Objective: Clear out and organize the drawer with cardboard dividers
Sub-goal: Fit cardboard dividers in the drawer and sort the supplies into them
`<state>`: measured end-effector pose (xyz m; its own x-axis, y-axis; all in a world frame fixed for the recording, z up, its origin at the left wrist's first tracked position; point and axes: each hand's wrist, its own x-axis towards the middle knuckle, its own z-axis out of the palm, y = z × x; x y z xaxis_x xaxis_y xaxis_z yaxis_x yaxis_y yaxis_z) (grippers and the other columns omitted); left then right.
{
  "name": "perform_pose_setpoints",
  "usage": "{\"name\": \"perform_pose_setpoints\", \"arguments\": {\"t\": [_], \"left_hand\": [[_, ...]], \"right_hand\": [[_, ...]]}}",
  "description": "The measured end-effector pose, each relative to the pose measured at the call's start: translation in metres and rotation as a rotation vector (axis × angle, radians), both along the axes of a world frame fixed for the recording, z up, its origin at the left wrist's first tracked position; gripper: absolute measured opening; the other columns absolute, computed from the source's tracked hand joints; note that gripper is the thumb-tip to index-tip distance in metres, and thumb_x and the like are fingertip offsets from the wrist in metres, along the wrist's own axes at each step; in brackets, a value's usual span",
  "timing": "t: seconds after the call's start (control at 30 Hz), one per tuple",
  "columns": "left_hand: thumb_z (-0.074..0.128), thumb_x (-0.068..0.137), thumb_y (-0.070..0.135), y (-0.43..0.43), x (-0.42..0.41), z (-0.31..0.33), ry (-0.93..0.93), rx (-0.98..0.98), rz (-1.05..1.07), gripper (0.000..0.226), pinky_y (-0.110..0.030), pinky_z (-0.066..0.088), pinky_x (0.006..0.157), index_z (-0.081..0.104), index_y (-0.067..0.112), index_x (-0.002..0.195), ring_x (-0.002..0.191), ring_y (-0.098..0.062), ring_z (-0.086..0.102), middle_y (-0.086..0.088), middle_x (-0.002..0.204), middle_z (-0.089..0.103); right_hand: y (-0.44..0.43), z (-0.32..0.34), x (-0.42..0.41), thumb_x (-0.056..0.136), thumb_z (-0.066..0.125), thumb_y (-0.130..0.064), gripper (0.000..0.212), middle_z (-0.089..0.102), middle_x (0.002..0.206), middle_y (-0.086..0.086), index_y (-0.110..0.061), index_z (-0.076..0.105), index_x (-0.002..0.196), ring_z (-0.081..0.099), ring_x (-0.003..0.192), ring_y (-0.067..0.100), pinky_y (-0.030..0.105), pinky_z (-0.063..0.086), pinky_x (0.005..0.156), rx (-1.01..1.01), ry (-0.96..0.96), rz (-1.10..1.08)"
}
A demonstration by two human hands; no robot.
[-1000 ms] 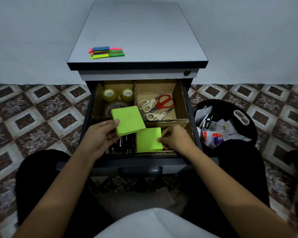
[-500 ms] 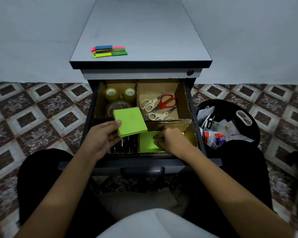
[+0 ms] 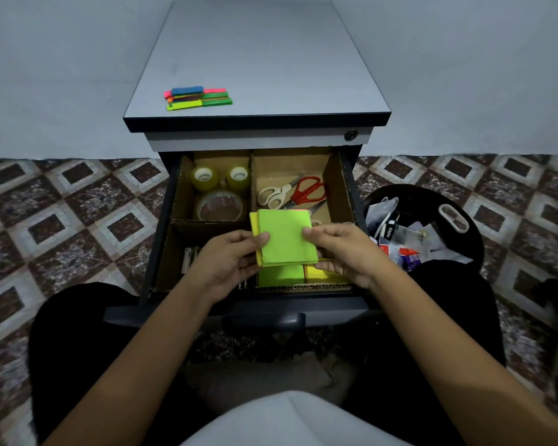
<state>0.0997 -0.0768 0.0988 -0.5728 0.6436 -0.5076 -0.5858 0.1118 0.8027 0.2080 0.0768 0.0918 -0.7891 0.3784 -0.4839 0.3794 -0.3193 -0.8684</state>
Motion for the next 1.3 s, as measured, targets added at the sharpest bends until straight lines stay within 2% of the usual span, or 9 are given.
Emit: {"name": "perform_pose_setpoints", "arguments": {"t": [0.27, 0.4, 0.53, 0.7, 0.83, 0.93, 1.03, 1.13, 1.3], "left_hand": [[0.052, 0.092, 0.006, 0.01, 0.006, -0.002, 0.036, -0.047, -0.056, 0.013, -0.022, 0.058, 0.057, 0.062, 0.004, 0.084, 0.062, -0.012, 0.068, -0.003, 0.067, 0.071], [0.055, 0.091, 0.006, 0.014, 0.007, -0.002, 0.104, -0.185, -0.146, 0.011, -0.021, 0.056, 0.054, 0.062, 0.001, 0.084, 0.068, -0.017, 0.066, -0.012, 0.078, 0.067], [0.058, 0.091, 0.005, 0.029, 0.015, -0.001, 0.161, -0.294, -0.28, 0.013, -0.022, 0.057, 0.054, 0.06, 0.001, 0.079, 0.066, -0.018, 0.064, -0.012, 0.075, 0.064], [0.057, 0.091, 0.004, 0.058, 0.024, -0.013, 0.226, -0.391, -0.346, 0.015, -0.022, 0.055, 0.05, 0.056, 0.002, 0.077, 0.064, -0.02, 0.06, -0.015, 0.075, 0.059], [0.061, 0.09, 0.015, 0.068, 0.025, -0.028, 0.451, -0.55, -0.422, 0.018, -0.035, 0.055, 0.074, 0.059, 0.0, 0.08, 0.073, -0.028, 0.063, -0.017, 0.08, 0.062], [0.062, 0.087, 0.019, 0.063, 0.022, -0.031, 0.629, -0.658, -0.464, 0.023, -0.039, 0.053, 0.079, 0.065, -0.004, 0.086, 0.084, -0.033, 0.065, -0.021, 0.085, 0.066], [0.059, 0.082, 0.006, 0.06, 0.021, -0.033, 0.553, -0.62, -0.491, 0.012, -0.046, 0.055, 0.085, 0.067, -0.002, 0.078, 0.083, -0.031, 0.067, -0.02, 0.08, 0.069], [0.058, 0.081, -0.001, 0.06, 0.02, -0.032, 0.491, -0.582, -0.478, 0.015, -0.048, 0.054, 0.087, 0.066, 0.0, 0.068, 0.083, -0.033, 0.068, -0.022, 0.079, 0.07], [0.046, 0.095, 0.004, 0.059, 0.022, -0.019, 0.27, -0.448, -0.415, 0.018, -0.031, 0.055, 0.072, 0.059, 0.001, 0.083, 0.066, -0.019, 0.062, -0.014, 0.075, 0.064]], "right_hand": [[0.013, -0.001, 0.018, 0.09, 0.057, -0.009, 0.014, 0.063, 0.073, 0.004, -0.01, 0.058, 0.076, 0.059, 0.067, 0.013, 0.016, 0.052, 0.05, 0.009, -0.014, -0.163], [0.027, 0.004, 0.025, 0.091, 0.056, -0.008, 0.016, 0.068, 0.059, -0.003, -0.01, 0.057, 0.075, 0.065, 0.058, 0.009, 0.017, 0.053, 0.05, -0.005, 0.004, -0.284], [0.038, 0.008, 0.027, 0.09, 0.058, -0.009, 0.013, 0.068, 0.072, 0.003, -0.009, 0.057, 0.077, 0.065, 0.068, 0.012, 0.018, 0.052, 0.051, 0.011, 0.027, -0.378], [0.04, 0.007, 0.026, 0.09, 0.059, -0.01, 0.018, 0.067, 0.055, -0.004, -0.01, 0.056, 0.072, 0.064, 0.063, 0.011, 0.018, 0.052, 0.05, 0.024, 0.063, -0.425], [0.039, 0.006, 0.028, 0.09, 0.059, -0.01, 0.018, 0.068, 0.06, -0.003, -0.01, 0.057, 0.072, 0.064, 0.065, 0.011, 0.019, 0.053, 0.052, 0.032, 0.061, -0.415], [0.038, 0.005, 0.029, 0.091, 0.058, -0.009, 0.017, 0.068, 0.065, 0.0, -0.009, 0.058, 0.073, 0.065, 0.063, 0.012, 0.019, 0.053, 0.052, 0.024, 0.06, -0.415], [0.035, 0.003, 0.029, 0.091, 0.058, -0.008, 0.015, 0.069, 0.059, -0.003, -0.008, 0.059, 0.076, 0.067, 0.057, 0.008, 0.018, 0.053, 0.05, 0.007, 0.061, -0.404], [0.032, 0.0, 0.026, 0.091, 0.058, -0.008, 0.01, 0.068, 0.072, 0.005, -0.006, 0.061, 0.082, 0.065, 0.069, 0.015, 0.02, 0.055, 0.054, 0.002, 0.056, -0.388], [0.025, 0.001, 0.024, 0.092, 0.055, -0.008, 0.012, 0.064, 0.08, 0.008, -0.006, 0.062, 0.083, 0.064, 0.067, 0.012, 0.019, 0.057, 0.058, 0.044, 0.087, -0.345]]}}
